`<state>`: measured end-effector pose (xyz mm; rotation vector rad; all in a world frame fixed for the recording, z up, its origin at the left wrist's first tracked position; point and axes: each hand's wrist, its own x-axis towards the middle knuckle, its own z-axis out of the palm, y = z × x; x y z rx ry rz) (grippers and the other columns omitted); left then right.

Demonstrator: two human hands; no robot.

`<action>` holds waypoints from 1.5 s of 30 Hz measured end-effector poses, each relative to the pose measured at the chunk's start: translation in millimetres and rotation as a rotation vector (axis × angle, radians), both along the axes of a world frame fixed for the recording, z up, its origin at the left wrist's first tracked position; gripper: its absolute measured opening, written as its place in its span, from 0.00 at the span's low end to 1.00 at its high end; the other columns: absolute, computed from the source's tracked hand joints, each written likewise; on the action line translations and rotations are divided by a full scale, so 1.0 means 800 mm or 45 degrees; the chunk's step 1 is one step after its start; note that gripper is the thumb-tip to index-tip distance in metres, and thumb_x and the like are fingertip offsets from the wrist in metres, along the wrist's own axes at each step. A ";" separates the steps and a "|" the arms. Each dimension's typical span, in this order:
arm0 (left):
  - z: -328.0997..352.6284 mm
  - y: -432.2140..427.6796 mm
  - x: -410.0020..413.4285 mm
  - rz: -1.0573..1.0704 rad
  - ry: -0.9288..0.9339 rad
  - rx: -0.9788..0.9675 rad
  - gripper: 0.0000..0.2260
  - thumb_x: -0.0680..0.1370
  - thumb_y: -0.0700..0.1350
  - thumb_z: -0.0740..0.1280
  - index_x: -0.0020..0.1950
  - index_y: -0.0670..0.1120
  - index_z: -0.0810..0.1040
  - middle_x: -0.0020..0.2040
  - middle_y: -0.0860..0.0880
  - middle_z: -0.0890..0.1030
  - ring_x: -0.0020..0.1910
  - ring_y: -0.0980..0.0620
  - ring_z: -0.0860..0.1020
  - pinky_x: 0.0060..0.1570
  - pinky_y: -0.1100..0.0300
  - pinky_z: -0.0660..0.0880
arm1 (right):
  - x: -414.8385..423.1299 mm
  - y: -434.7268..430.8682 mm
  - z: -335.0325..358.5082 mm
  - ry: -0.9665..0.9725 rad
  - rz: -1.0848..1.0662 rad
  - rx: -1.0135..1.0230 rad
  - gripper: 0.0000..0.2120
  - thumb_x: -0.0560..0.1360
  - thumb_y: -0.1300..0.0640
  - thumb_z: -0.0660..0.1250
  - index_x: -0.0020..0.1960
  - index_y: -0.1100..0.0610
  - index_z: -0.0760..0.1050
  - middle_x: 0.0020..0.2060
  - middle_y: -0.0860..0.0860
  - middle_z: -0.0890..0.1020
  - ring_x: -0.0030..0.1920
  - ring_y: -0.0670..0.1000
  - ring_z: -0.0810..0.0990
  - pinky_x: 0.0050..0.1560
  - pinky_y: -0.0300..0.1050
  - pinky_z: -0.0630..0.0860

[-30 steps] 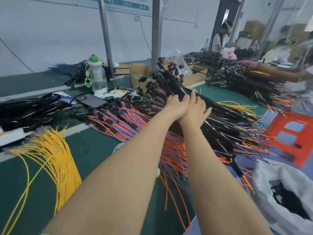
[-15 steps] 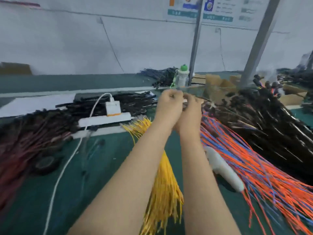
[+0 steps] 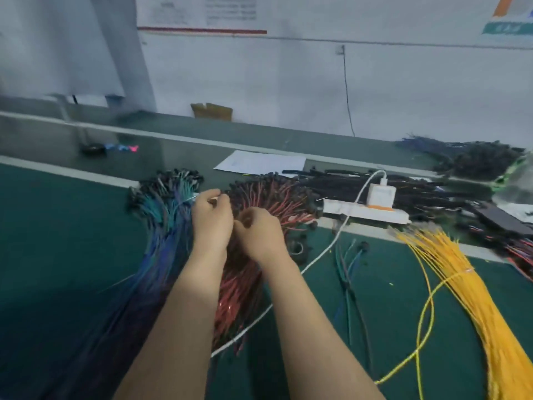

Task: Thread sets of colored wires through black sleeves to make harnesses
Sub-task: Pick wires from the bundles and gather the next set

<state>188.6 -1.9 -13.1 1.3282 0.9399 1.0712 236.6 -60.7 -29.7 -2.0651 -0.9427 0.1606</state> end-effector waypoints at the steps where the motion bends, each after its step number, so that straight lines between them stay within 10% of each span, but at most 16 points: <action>1: -0.002 0.017 -0.010 0.045 -0.018 -0.061 0.13 0.78 0.37 0.59 0.61 0.36 0.74 0.56 0.38 0.77 0.47 0.46 0.74 0.38 0.66 0.66 | -0.011 0.018 -0.003 -0.032 0.027 -0.015 0.09 0.75 0.56 0.64 0.50 0.59 0.79 0.51 0.59 0.83 0.54 0.60 0.79 0.52 0.48 0.74; 7: -0.017 0.080 -0.038 0.206 -0.256 -0.356 0.12 0.74 0.34 0.57 0.32 0.44 0.65 0.38 0.41 0.67 0.40 0.46 0.64 0.39 0.52 0.60 | -0.049 0.097 -0.028 -0.206 0.156 -0.429 0.16 0.77 0.52 0.62 0.58 0.63 0.74 0.58 0.62 0.78 0.60 0.62 0.76 0.58 0.53 0.72; 14: -0.039 0.095 -0.036 0.192 -0.294 -0.687 0.13 0.79 0.37 0.56 0.34 0.44 0.63 0.32 0.47 0.64 0.30 0.50 0.61 0.30 0.60 0.57 | -0.028 0.108 0.000 -0.031 -0.006 0.000 0.15 0.81 0.59 0.56 0.55 0.64 0.79 0.52 0.63 0.82 0.54 0.60 0.80 0.54 0.48 0.73; 20: -0.028 0.076 0.000 -0.258 -0.223 -0.772 0.20 0.82 0.51 0.55 0.70 0.42 0.68 0.56 0.45 0.76 0.50 0.49 0.73 0.50 0.58 0.68 | 0.035 0.013 0.069 0.124 -0.021 0.441 0.15 0.80 0.59 0.57 0.38 0.54 0.77 0.21 0.45 0.74 0.23 0.42 0.69 0.29 0.35 0.66; 22: -0.015 0.058 0.015 -0.533 -0.282 -0.783 0.20 0.83 0.54 0.51 0.62 0.39 0.71 0.50 0.44 0.81 0.47 0.49 0.79 0.50 0.56 0.72 | 0.034 -0.023 0.073 0.090 0.042 0.347 0.15 0.78 0.59 0.58 0.36 0.55 0.78 0.21 0.45 0.75 0.24 0.43 0.70 0.29 0.35 0.68; 25: 0.011 0.024 0.042 -0.682 -0.401 -0.765 0.13 0.84 0.44 0.52 0.48 0.38 0.71 0.28 0.47 0.80 0.23 0.56 0.76 0.25 0.66 0.73 | 0.032 -0.070 0.067 0.056 0.263 -0.073 0.13 0.78 0.60 0.61 0.37 0.59 0.79 0.27 0.48 0.79 0.29 0.47 0.74 0.35 0.41 0.72; 32: 0.039 -0.075 0.072 -1.083 0.193 0.056 0.13 0.82 0.39 0.51 0.42 0.45 0.71 0.25 0.52 0.70 0.18 0.59 0.63 0.22 0.67 0.60 | 0.081 -0.161 0.052 0.875 -0.041 0.340 0.25 0.81 0.43 0.52 0.52 0.61 0.78 0.42 0.56 0.84 0.45 0.54 0.83 0.52 0.47 0.78; 37: 0.044 -0.165 0.087 -1.350 0.976 0.887 0.14 0.81 0.40 0.54 0.62 0.36 0.71 0.60 0.35 0.76 0.56 0.39 0.77 0.50 0.55 0.74 | 0.099 -0.188 0.038 1.167 -0.080 0.606 0.22 0.82 0.47 0.54 0.48 0.61 0.79 0.36 0.55 0.83 0.37 0.58 0.75 0.38 0.47 0.68; 40: 0.041 -0.195 0.090 -1.366 1.029 1.081 0.13 0.81 0.42 0.56 0.58 0.36 0.75 0.58 0.36 0.77 0.56 0.38 0.77 0.54 0.53 0.74 | 0.106 -0.216 0.028 1.046 -0.124 0.752 0.18 0.83 0.55 0.54 0.45 0.60 0.79 0.31 0.52 0.82 0.33 0.57 0.73 0.35 0.47 0.66; 45: 0.029 -0.162 0.080 -0.570 0.846 1.062 0.12 0.79 0.51 0.59 0.52 0.45 0.78 0.53 0.43 0.80 0.53 0.41 0.77 0.53 0.50 0.74 | 0.120 -0.258 0.026 0.957 -0.237 0.885 0.16 0.84 0.57 0.52 0.45 0.61 0.75 0.28 0.50 0.81 0.31 0.47 0.77 0.33 0.36 0.75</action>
